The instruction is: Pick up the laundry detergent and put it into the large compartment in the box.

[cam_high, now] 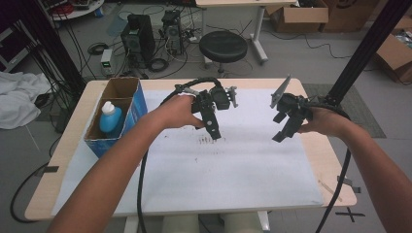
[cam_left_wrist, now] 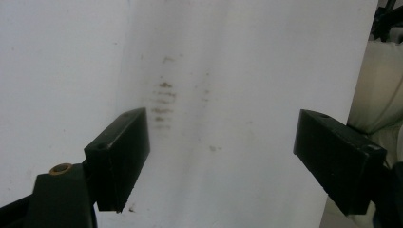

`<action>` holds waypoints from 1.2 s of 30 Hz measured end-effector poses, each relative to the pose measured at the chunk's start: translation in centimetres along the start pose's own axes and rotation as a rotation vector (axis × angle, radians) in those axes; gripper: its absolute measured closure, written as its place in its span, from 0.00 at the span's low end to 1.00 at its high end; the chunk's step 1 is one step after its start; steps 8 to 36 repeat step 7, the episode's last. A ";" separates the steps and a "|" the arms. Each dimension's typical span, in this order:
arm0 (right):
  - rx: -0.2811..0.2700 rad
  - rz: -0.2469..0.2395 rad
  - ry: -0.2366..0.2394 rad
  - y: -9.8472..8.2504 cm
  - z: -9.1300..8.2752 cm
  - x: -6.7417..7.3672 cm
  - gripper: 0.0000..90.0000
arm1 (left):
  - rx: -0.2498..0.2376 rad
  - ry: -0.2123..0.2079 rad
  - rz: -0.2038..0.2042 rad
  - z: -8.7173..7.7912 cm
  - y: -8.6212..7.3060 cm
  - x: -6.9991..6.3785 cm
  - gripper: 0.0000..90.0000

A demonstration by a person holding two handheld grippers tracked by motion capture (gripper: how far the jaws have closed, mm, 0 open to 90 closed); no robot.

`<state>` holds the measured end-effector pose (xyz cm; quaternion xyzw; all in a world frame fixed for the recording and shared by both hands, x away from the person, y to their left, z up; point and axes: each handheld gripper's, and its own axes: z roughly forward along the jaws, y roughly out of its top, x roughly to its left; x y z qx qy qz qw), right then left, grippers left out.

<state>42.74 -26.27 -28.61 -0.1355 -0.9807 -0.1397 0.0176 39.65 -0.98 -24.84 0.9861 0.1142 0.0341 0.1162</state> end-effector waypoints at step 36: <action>-0.001 -0.005 0.001 0.1 0.0 0.0 0.20 | 0.004 0.000 -0.003 0.0 -0.1 0.0 0.23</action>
